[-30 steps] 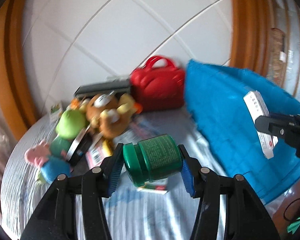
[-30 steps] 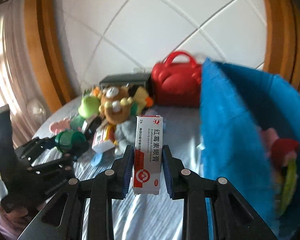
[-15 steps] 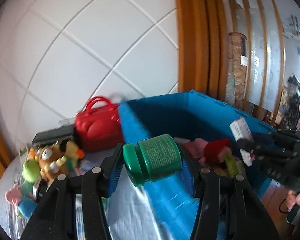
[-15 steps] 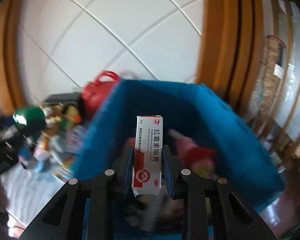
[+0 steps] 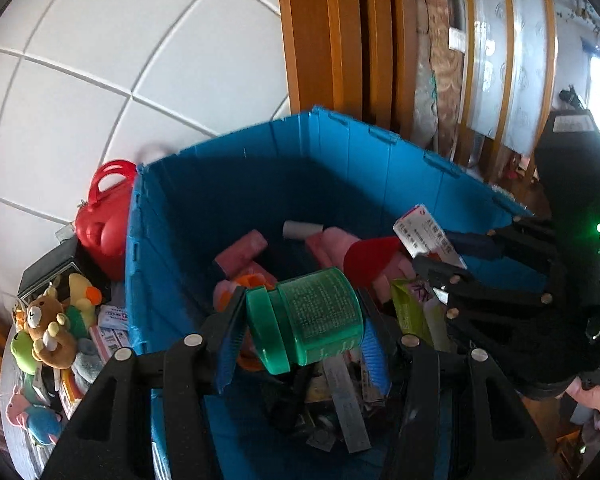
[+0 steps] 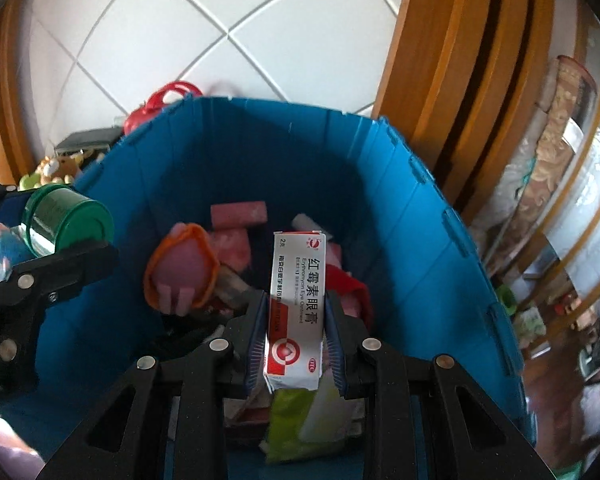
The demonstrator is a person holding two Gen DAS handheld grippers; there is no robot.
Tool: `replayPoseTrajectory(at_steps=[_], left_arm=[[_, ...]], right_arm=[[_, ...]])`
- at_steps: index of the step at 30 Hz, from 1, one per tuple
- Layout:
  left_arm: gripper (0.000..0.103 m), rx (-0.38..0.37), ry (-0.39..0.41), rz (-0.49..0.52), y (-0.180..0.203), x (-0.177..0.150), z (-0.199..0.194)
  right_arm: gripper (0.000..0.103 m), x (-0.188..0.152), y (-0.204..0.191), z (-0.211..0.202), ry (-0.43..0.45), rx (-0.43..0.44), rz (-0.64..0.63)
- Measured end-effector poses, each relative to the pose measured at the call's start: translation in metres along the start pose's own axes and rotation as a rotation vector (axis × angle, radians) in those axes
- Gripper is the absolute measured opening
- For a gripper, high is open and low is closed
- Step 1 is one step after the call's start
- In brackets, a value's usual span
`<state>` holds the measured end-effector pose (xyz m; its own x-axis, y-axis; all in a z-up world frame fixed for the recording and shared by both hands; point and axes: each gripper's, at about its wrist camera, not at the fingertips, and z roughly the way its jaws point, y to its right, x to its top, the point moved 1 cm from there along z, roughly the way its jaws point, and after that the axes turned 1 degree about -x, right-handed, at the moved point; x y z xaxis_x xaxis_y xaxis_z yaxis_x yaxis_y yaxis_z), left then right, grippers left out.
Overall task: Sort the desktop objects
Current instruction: 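Lower both grippers into the bin and open them to release the jar and box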
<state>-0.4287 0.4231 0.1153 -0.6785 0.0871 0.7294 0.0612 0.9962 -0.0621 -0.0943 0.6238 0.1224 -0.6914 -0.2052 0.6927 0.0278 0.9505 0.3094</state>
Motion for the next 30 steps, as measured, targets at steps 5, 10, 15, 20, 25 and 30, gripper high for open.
replayPoseTrajectory(at_steps=[5, 10, 15, 20, 25, 30], left_arm=[[0.051, -0.009, -0.063, -0.005, 0.001, -0.001, 0.021], [0.051, -0.008, -0.098, 0.007, 0.005, -0.004, 0.028], [0.051, -0.042, -0.106, -0.001, 0.014, 0.004, 0.036], [0.051, -0.008, -0.162, -0.083, -0.004, 0.002, 0.052], [0.051, 0.001, -0.225, -0.1, -0.008, -0.002, 0.062], [0.052, 0.014, -0.258, -0.076, -0.005, -0.005, 0.066]], right_arm=[[0.028, -0.001, 0.011, 0.014, -0.023, 0.081, 0.021], [0.028, 0.0, 0.014, 0.022, -0.067, 0.115, 0.022], [0.028, 0.0, 0.02, 0.025, -0.078, 0.146, 0.048], [0.028, 0.001, 0.013, 0.025, -0.081, 0.121, 0.007], [0.028, 0.002, 0.008, 0.029, -0.104, 0.118, -0.024], [0.028, 0.001, 0.011, 0.031, -0.111, 0.135, -0.013]])
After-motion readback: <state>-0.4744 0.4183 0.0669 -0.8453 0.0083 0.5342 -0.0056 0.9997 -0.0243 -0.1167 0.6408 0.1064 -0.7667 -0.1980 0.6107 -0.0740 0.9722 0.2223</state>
